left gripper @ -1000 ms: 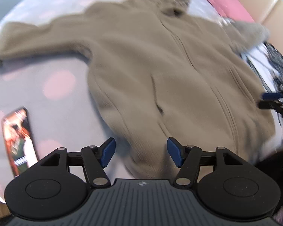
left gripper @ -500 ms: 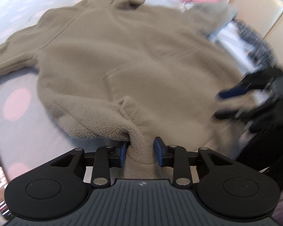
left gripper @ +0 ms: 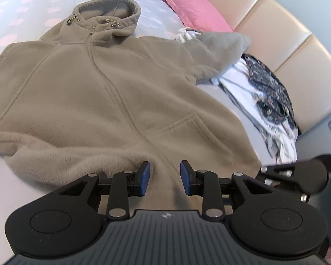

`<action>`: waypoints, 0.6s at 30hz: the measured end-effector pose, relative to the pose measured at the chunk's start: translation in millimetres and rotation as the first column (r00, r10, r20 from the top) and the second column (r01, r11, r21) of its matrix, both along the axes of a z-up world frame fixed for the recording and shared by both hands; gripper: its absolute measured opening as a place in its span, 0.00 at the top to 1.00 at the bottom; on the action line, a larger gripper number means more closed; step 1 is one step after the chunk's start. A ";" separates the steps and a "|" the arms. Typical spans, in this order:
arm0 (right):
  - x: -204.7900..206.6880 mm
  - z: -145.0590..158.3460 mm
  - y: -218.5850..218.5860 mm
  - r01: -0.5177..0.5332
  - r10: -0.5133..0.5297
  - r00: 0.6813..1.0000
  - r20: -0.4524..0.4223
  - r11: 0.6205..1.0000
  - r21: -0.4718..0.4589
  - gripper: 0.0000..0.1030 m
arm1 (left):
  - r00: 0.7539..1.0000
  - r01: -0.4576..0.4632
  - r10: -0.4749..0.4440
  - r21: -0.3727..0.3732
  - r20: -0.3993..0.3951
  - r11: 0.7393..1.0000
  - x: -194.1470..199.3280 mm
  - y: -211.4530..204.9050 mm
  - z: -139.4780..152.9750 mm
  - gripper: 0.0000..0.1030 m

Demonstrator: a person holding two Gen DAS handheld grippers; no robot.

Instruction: Fold clothes

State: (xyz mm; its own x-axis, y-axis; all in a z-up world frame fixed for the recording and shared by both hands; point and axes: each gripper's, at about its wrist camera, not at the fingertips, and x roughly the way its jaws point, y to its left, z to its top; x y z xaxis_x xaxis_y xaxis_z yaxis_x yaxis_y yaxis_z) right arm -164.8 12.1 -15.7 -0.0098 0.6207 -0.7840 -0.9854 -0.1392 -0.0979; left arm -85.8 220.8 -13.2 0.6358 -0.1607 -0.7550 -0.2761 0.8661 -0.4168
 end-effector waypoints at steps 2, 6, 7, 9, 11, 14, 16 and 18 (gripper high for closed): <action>-1.7 0.4 -0.6 0.001 -0.001 1.000 0.025 1.000 0.006 0.51 | 1.000 -0.001 0.002 -0.012 0.014 1.000 5.2 2.7 -0.8 0.73; 3.5 19.2 -7.7 -0.020 0.023 0.998 -0.054 0.998 0.057 0.51 | 1.000 0.010 -0.010 0.009 0.002 1.000 15.2 3.9 -3.9 0.73; 5.7 22.9 -8.9 -0.027 0.033 0.995 -0.094 0.998 0.065 0.51 | 1.000 0.011 -0.011 0.011 -0.007 1.000 16.6 3.7 -6.7 0.73; 4.9 22.1 -9.1 -0.050 0.058 0.988 -0.144 0.997 0.057 0.51 | 1.000 0.009 -0.009 0.004 -0.025 1.000 19.6 4.8 -12.3 0.73; -1.2 14.4 -8.1 -0.082 0.085 0.986 -0.146 0.996 0.029 0.51 | 0.999 0.010 -0.010 0.007 -0.037 1.000 18.4 4.0 -14.9 0.73; -16.1 -7.5 -6.6 -0.136 0.129 0.985 -0.114 0.989 -0.052 0.51 | 0.998 0.020 -0.018 0.038 -0.053 0.999 13.2 0.3 -14.3 0.73; -24.8 -22.9 -6.9 -0.177 0.165 0.980 -0.113 0.978 -0.109 0.51 | 0.998 0.015 -0.010 0.063 -0.065 0.998 6.3 -3.5 -14.2 0.73; -31.1 -36.2 -7.9 -0.208 0.194 0.976 -0.102 0.966 -0.156 0.51 | 0.997 0.011 -0.004 0.090 -0.078 0.996 -2.4 -8.3 -14.8 0.73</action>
